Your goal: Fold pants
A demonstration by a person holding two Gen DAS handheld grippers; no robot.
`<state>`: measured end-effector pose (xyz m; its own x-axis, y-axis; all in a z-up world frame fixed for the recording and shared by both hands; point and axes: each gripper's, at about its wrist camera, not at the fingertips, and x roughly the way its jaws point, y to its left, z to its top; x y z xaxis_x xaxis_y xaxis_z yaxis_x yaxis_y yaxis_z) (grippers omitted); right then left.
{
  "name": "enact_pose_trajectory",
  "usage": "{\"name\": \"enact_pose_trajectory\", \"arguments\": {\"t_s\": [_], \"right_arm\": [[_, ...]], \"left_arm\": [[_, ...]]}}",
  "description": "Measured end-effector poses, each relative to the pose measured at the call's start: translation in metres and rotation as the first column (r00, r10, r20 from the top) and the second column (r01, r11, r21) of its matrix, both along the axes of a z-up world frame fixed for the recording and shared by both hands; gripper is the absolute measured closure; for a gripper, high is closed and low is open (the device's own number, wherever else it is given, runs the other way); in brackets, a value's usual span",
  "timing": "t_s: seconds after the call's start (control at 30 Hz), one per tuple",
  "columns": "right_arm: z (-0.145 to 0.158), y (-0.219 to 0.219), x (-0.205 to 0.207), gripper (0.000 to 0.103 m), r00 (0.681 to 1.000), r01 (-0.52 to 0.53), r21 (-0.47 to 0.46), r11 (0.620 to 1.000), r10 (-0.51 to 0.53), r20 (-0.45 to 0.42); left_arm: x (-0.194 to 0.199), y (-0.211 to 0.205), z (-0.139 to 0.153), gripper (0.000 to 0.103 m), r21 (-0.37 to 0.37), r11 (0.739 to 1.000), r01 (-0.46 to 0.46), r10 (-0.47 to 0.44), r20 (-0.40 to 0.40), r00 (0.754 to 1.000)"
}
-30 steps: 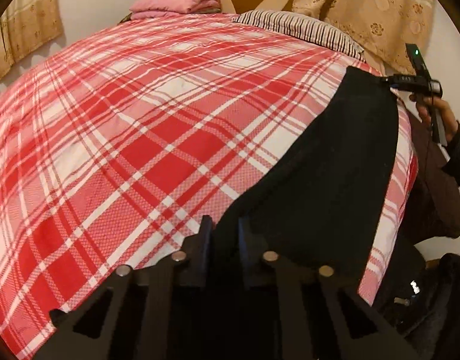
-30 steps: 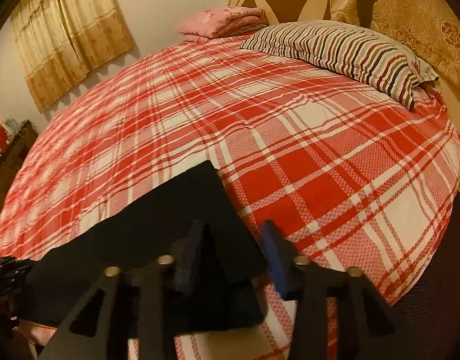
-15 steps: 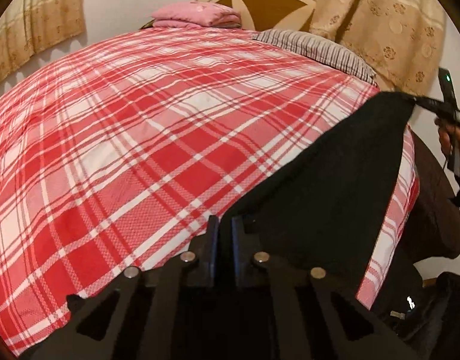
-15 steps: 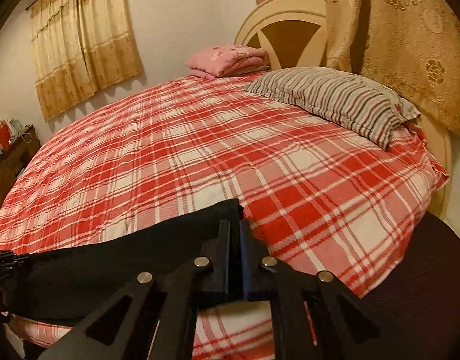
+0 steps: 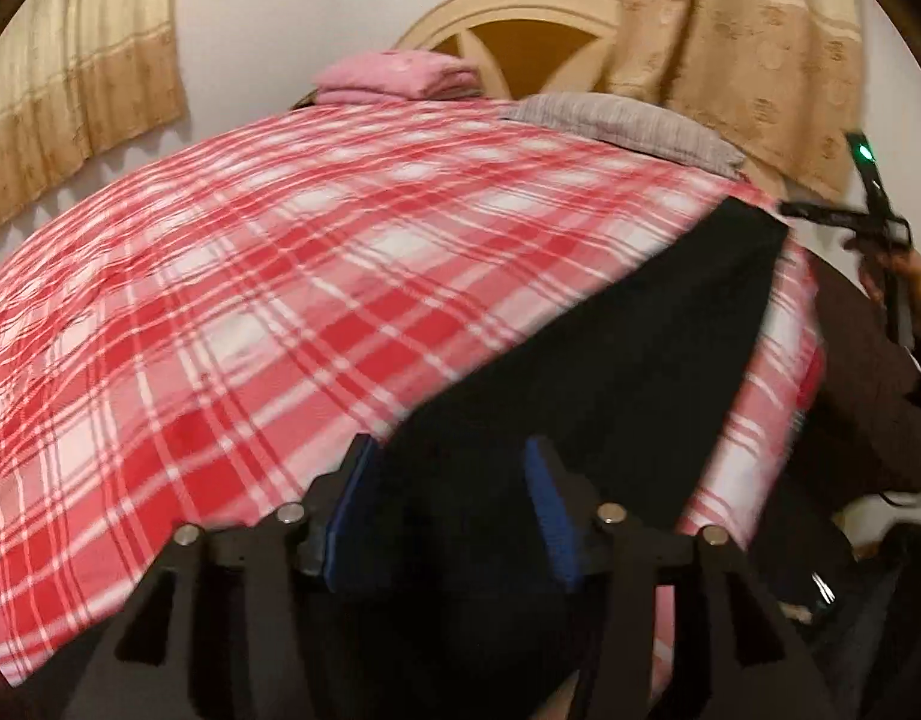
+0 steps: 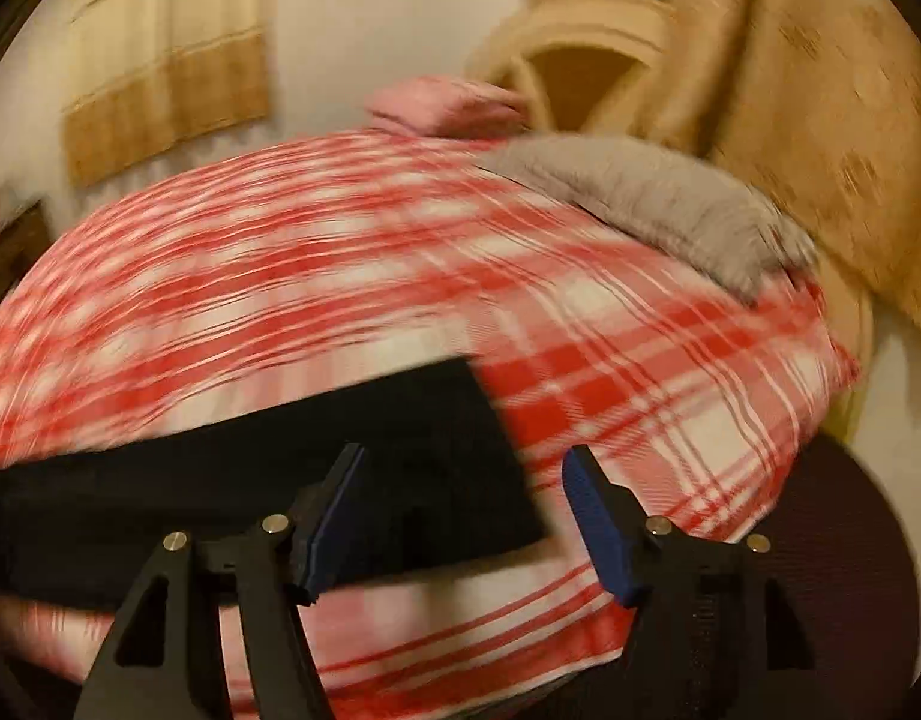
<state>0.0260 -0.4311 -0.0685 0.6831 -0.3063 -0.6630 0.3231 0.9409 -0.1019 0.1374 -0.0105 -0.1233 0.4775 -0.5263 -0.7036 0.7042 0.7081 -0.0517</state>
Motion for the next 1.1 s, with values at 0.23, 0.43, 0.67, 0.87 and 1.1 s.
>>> {"name": "enact_pose_trajectory", "arguments": {"t_s": [0.23, 0.43, 0.67, 0.87, 1.1], "right_arm": [[-0.037, 0.148, 0.006, 0.052, 0.867, -0.488, -0.09, 0.868, 0.471, -0.161], [-0.073, 0.192, 0.01, 0.053, 0.788, -0.602, -0.14, 0.786, 0.557, -0.261], [-0.09, 0.211, 0.012, 0.053, 0.744, -0.659, -0.208, 0.723, 0.587, -0.32], [-0.095, 0.217, 0.02, 0.089, 0.737, -0.667, -0.194, 0.72, 0.597, -0.317], [-0.078, 0.221, 0.005, 0.099, 0.732, -0.674, -0.164, 0.72, 0.622, -0.278]], "left_arm": [[-0.054, -0.026, -0.027, 0.049, 0.053, 0.994, 0.097, -0.096, -0.024, 0.995], [-0.058, -0.039, -0.047, 0.049, 0.089, 0.993, 0.072, -0.068, -0.043, 0.997], [-0.057, -0.04, -0.049, 0.05, 0.085, 0.995, 0.056, -0.054, -0.021, 0.998], [-0.053, -0.036, -0.046, 0.079, 0.069, 0.997, 0.043, -0.04, -0.039, 0.998], [-0.057, -0.022, -0.032, 0.093, 0.024, 0.999, 0.048, -0.046, -0.051, 0.998]]}}
